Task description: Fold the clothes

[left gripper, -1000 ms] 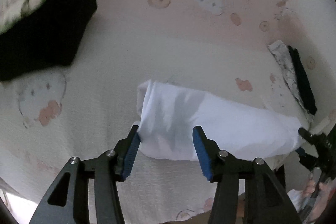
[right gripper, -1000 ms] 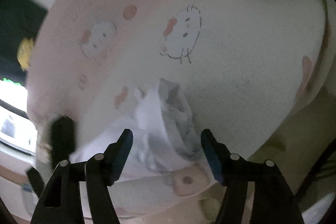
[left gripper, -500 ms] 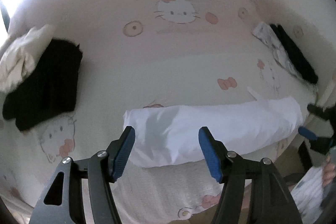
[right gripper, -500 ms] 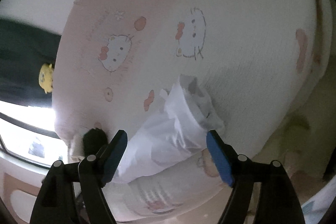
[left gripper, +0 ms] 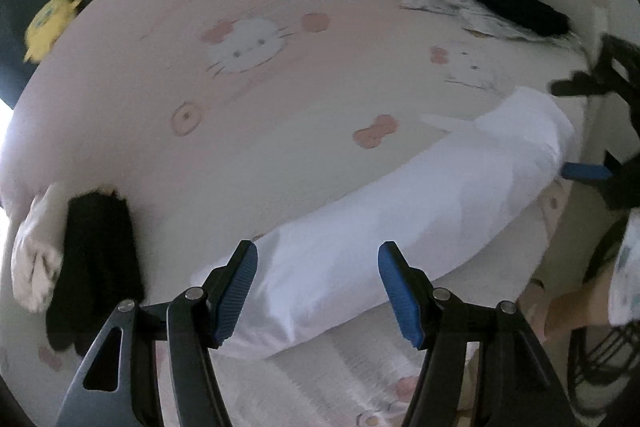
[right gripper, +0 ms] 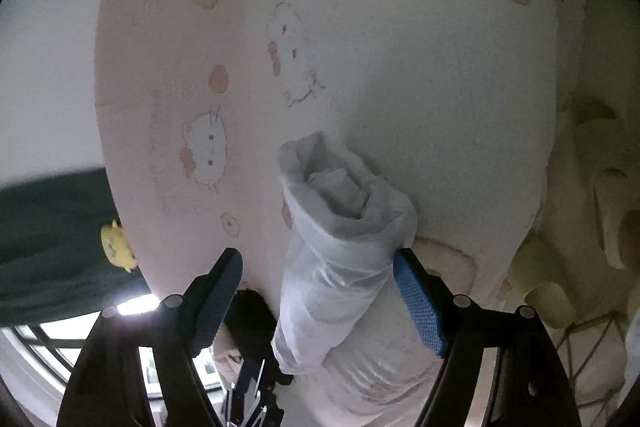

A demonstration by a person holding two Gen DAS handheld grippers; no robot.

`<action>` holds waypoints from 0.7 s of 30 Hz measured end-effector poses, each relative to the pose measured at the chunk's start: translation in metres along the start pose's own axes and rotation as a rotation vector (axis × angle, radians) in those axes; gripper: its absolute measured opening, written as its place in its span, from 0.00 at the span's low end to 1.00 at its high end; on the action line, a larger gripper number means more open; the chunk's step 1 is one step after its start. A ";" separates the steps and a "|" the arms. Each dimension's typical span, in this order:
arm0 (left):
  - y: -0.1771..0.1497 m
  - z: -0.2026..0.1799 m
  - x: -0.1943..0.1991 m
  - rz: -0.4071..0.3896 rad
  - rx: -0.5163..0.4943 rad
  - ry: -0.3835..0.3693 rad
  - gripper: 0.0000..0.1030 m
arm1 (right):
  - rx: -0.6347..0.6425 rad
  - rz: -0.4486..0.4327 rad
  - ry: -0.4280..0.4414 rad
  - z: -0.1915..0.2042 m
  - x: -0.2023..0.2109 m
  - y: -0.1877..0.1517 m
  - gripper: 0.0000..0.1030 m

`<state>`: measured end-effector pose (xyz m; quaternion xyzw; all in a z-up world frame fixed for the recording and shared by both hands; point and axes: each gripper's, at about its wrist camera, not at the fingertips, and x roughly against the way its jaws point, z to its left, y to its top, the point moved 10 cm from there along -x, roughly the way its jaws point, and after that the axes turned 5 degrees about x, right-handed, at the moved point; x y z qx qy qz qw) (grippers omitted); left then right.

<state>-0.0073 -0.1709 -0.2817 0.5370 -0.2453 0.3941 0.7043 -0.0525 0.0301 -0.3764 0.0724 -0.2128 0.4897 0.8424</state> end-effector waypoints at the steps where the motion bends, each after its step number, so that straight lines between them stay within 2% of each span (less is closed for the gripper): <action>1: 0.001 -0.005 0.000 -0.002 -0.025 -0.004 0.59 | 0.010 0.012 0.002 0.002 -0.002 -0.002 0.76; 3: 0.004 -0.016 0.000 -0.005 -0.083 0.004 0.59 | 0.026 0.033 0.002 0.003 -0.007 -0.005 0.80; 7: 0.005 -0.042 0.001 -0.034 -0.238 0.027 0.59 | 0.028 0.066 -0.027 -0.008 -0.013 -0.008 0.80; 10: 0.003 -0.058 0.000 -0.040 -0.317 0.032 0.59 | 0.004 0.074 -0.049 -0.024 -0.015 -0.011 0.80; 11: 0.003 -0.064 0.000 -0.043 -0.342 0.032 0.59 | -0.006 0.071 -0.042 -0.026 -0.015 -0.009 0.81; 14: 0.001 -0.084 -0.001 -0.061 -0.423 0.030 0.59 | -0.025 0.050 0.009 -0.025 -0.018 -0.002 0.90; 18: -0.001 -0.109 -0.006 -0.077 -0.512 0.033 0.59 | 0.051 0.018 0.032 -0.013 -0.026 0.012 0.90; 21: 0.001 -0.119 -0.013 -0.074 -0.541 0.037 0.59 | 0.053 0.020 0.050 -0.012 -0.027 0.015 0.92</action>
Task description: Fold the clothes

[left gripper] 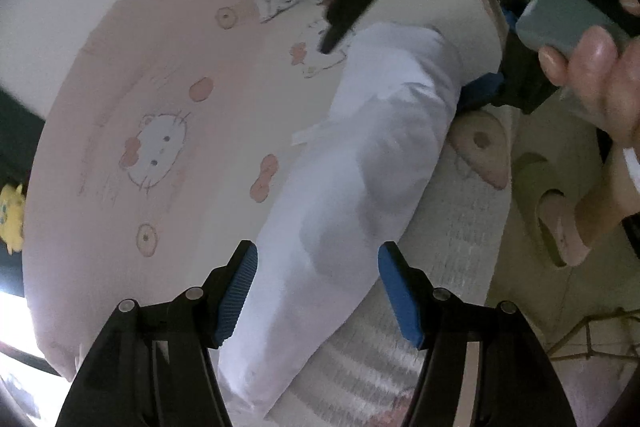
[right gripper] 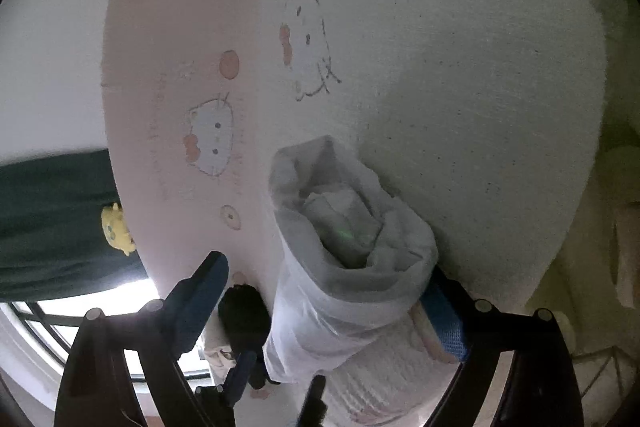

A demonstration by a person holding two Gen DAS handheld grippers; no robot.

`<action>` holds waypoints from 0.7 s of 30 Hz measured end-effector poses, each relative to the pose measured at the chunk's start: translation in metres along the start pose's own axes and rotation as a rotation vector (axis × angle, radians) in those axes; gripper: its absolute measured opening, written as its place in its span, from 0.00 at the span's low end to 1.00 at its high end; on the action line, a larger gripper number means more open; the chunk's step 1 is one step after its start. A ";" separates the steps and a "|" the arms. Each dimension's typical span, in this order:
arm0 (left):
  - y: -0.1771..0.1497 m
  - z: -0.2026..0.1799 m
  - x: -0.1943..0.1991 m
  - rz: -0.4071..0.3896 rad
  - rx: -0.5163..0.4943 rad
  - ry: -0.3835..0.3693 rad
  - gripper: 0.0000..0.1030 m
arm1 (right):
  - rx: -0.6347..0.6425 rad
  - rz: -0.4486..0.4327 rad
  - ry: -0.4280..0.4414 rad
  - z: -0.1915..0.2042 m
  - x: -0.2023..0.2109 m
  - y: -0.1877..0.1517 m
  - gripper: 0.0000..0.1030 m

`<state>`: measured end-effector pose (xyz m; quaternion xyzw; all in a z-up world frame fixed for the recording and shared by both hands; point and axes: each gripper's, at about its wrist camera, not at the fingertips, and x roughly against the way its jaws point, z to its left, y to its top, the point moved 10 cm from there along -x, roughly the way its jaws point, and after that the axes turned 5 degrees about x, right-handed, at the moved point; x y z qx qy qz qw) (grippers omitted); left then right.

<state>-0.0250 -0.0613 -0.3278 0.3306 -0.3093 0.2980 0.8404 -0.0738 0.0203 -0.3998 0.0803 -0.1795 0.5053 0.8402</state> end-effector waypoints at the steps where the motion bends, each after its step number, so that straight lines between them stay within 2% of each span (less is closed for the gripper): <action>1: 0.003 -0.002 -0.002 0.000 -0.005 0.000 0.59 | -0.020 -0.002 0.017 -0.001 0.001 0.002 0.92; 4: 0.010 -0.007 -0.007 -0.007 -0.011 0.002 0.59 | -0.102 -0.009 0.063 -0.009 0.005 0.007 0.86; 5: 0.013 -0.010 -0.007 -0.016 -0.015 0.001 0.59 | -0.126 -0.003 0.054 -0.013 0.006 0.006 0.77; 6: 0.015 -0.012 -0.008 -0.029 -0.027 0.009 0.59 | -0.147 0.008 0.033 -0.017 0.007 0.006 0.62; 8: 0.019 -0.017 -0.010 -0.054 -0.064 0.041 0.59 | -0.182 0.025 0.010 -0.023 0.009 0.004 0.46; 11: 0.023 -0.024 -0.015 -0.080 -0.129 0.116 0.59 | -0.183 0.031 0.014 -0.021 0.011 0.004 0.43; 16: 0.026 -0.029 -0.023 -0.107 -0.165 0.151 0.59 | -0.030 0.041 -0.022 0.006 0.011 0.007 0.42; 19: 0.027 -0.020 -0.029 -0.082 -0.091 0.112 0.58 | 0.034 0.067 0.003 0.029 0.011 0.009 0.42; 21: 0.028 -0.018 -0.028 -0.069 -0.006 0.025 0.44 | 0.077 0.071 -0.017 0.035 0.011 0.011 0.43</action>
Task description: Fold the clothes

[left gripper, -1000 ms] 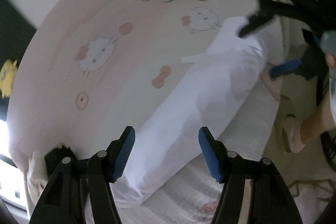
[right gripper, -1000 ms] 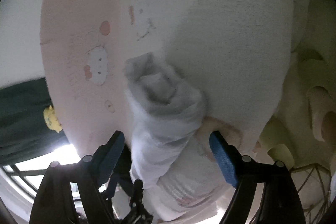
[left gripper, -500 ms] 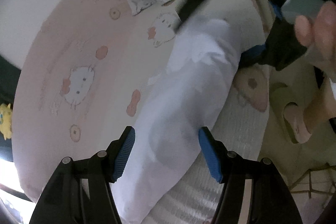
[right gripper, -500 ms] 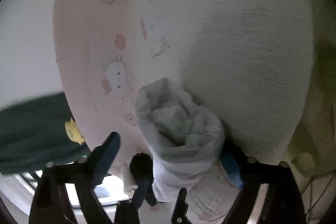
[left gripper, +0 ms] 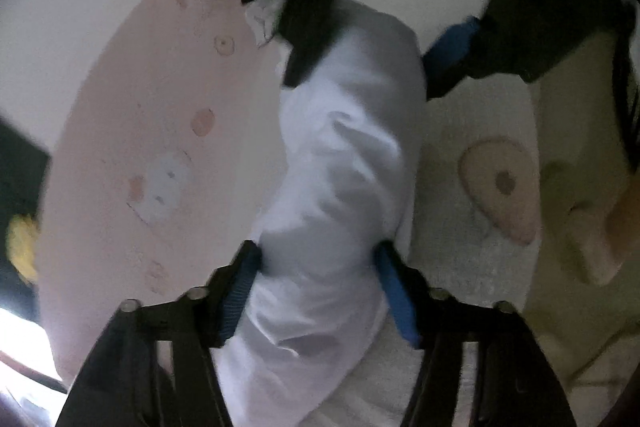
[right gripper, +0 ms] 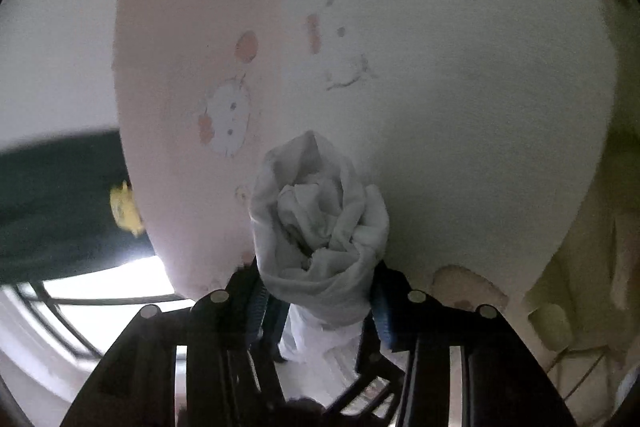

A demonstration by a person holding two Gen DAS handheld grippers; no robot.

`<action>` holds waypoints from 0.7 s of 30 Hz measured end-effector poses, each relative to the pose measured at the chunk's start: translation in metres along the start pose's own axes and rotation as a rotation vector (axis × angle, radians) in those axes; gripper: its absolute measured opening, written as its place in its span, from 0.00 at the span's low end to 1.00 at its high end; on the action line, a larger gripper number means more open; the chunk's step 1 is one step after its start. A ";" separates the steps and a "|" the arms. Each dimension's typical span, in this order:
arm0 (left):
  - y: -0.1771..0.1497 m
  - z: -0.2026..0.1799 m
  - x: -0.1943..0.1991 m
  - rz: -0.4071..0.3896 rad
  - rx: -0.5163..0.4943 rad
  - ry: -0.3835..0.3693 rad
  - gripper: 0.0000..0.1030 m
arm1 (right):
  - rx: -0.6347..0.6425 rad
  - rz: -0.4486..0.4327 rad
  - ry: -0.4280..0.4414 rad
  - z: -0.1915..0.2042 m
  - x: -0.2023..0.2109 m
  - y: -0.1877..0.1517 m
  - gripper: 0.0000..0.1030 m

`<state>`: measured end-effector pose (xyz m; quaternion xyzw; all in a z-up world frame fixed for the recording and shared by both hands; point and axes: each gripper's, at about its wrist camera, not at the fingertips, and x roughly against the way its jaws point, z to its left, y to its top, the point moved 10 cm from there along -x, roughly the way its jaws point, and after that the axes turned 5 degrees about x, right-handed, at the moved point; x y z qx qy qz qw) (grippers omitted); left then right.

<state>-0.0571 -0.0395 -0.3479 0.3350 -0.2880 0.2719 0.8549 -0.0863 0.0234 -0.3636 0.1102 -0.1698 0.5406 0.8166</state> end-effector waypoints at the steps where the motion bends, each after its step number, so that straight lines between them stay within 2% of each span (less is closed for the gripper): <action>1: -0.002 0.001 -0.004 0.022 0.051 -0.056 0.39 | 0.021 -0.001 -0.014 0.003 0.000 0.001 0.44; 4: -0.005 0.004 -0.013 0.071 0.218 -0.184 0.34 | 0.024 0.000 -0.052 -0.001 -0.005 0.000 0.50; 6: -0.005 0.007 -0.016 0.088 0.325 -0.242 0.34 | 0.000 -0.003 -0.051 -0.009 -0.002 -0.006 0.66; 10: -0.006 0.011 -0.017 0.092 0.446 -0.301 0.34 | -0.110 0.039 -0.008 -0.025 -0.003 -0.027 0.67; 13: -0.007 0.015 -0.017 0.091 0.551 -0.363 0.34 | -0.142 0.062 0.013 -0.030 -0.002 -0.040 0.69; 15: -0.007 0.017 -0.017 0.089 0.575 -0.378 0.34 | -0.115 0.059 -0.009 -0.028 -0.009 -0.038 0.73; 18: -0.008 0.020 -0.020 0.082 0.584 -0.381 0.34 | -0.072 0.014 -0.041 -0.024 -0.019 -0.027 0.73; 21: -0.011 0.022 -0.023 0.069 0.569 -0.362 0.34 | -0.053 0.006 -0.023 -0.017 -0.031 -0.019 0.73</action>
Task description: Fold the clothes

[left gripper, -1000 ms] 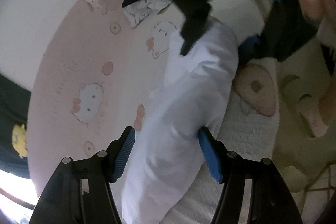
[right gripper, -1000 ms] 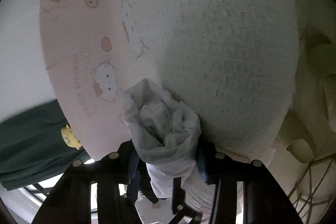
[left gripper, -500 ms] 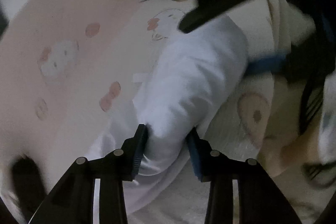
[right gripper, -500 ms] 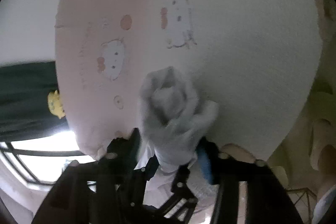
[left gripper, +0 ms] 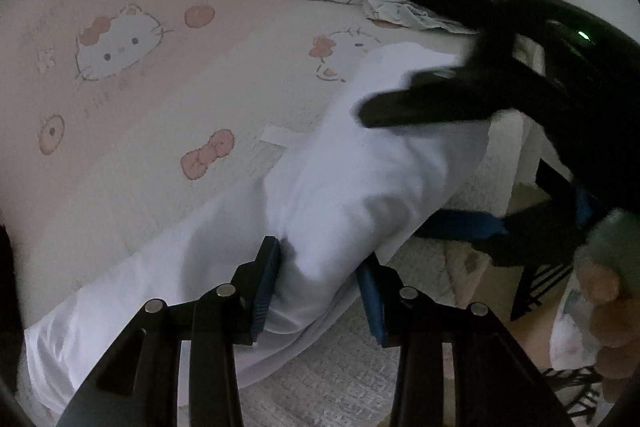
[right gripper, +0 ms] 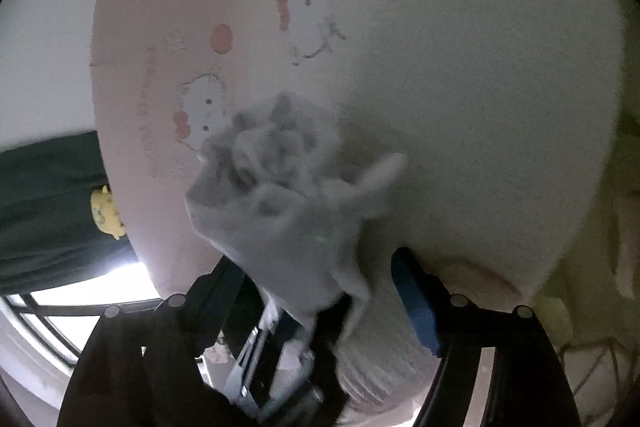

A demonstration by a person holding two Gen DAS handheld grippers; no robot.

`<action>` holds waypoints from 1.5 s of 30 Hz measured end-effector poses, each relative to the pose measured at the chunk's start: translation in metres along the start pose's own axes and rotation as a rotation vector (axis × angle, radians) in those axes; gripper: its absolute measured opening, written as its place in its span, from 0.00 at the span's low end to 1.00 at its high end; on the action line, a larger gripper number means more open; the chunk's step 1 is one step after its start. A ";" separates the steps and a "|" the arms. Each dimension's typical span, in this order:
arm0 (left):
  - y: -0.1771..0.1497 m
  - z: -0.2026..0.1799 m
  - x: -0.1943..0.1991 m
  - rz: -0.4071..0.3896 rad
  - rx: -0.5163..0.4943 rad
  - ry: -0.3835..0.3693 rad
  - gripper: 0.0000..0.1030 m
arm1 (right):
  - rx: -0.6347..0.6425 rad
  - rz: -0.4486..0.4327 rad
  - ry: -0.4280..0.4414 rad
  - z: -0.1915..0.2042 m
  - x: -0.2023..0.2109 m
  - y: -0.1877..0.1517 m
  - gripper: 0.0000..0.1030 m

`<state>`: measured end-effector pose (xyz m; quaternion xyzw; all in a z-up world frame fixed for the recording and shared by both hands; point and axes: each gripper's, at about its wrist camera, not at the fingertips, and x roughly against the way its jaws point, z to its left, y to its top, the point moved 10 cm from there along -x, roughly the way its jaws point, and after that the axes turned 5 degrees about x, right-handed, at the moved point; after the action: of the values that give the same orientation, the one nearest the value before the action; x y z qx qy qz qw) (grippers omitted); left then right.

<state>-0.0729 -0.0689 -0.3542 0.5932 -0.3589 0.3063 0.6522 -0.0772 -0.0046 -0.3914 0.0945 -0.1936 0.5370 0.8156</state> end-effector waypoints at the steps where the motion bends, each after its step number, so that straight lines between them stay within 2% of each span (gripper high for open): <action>1: 0.000 -0.001 0.001 -0.005 0.000 0.000 0.34 | 0.007 -0.003 0.002 0.002 -0.004 0.002 0.73; 4: 0.000 0.000 0.005 0.000 0.025 -0.023 0.34 | 0.046 -0.029 -0.017 0.009 -0.012 0.006 0.71; 6: 0.001 0.001 0.006 0.020 0.044 -0.046 0.37 | 0.089 -0.035 -0.065 0.009 -0.016 0.006 0.44; 7: -0.001 0.002 0.010 0.041 0.038 -0.062 0.41 | 0.107 -0.038 -0.090 0.008 -0.018 0.006 0.43; 9: -0.002 0.003 0.019 0.040 0.011 -0.047 0.46 | 0.092 -0.041 -0.090 0.005 -0.019 0.006 0.40; 10: -0.003 0.006 0.025 0.030 -0.014 -0.024 0.49 | 0.073 -0.040 -0.081 0.004 -0.019 0.006 0.40; 13: -0.004 0.017 0.036 0.012 -0.115 0.066 0.70 | 0.048 -0.024 -0.068 0.004 -0.017 0.006 0.40; 18: -0.023 0.022 0.045 -0.003 -0.366 0.238 0.70 | 0.075 -0.013 -0.065 0.016 -0.014 0.004 0.40; 20: -0.028 0.015 0.040 -0.004 -0.444 0.269 0.70 | 0.083 -0.008 -0.053 0.024 -0.011 0.002 0.40; 25: -0.031 0.005 0.032 -0.030 -0.512 0.316 0.70 | 0.070 -0.002 0.031 0.043 -0.002 0.001 0.40; 28: -0.028 0.019 0.026 -0.056 -0.542 0.468 0.70 | 0.105 0.001 -0.004 0.045 -0.001 -0.001 0.40; 29: -0.028 0.026 0.022 -0.057 -0.533 0.496 0.70 | 0.115 0.003 -0.021 0.044 -0.002 -0.001 0.40; 33: -0.032 0.041 0.014 -0.046 -0.429 0.450 0.68 | 0.119 0.030 -0.058 0.040 -0.002 -0.002 0.42; 35: -0.037 0.042 0.015 -0.050 -0.376 0.396 0.53 | 0.120 0.039 -0.070 0.039 0.000 -0.003 0.42; 37: -0.040 0.045 0.015 -0.043 -0.293 0.333 0.45 | 0.117 0.040 -0.088 0.036 0.003 -0.002 0.44; 38: -0.040 0.048 0.015 -0.041 -0.253 0.303 0.43 | 0.113 0.044 -0.101 0.034 0.003 -0.003 0.50; 40: -0.039 0.054 0.014 -0.037 -0.174 0.244 0.43 | 0.109 0.064 -0.123 0.033 0.000 -0.006 0.61; 43: -0.042 0.061 0.015 -0.044 -0.110 0.194 0.42 | 0.089 0.076 -0.142 0.029 -0.003 -0.011 0.61; 45: -0.044 0.059 0.017 -0.040 -0.096 0.188 0.42 | 0.075 0.076 -0.132 0.029 -0.006 -0.012 0.61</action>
<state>-0.0334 -0.1322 -0.3621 0.5370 -0.2986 0.3301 0.7166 -0.0745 -0.0254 -0.3671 0.1529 -0.2302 0.5669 0.7760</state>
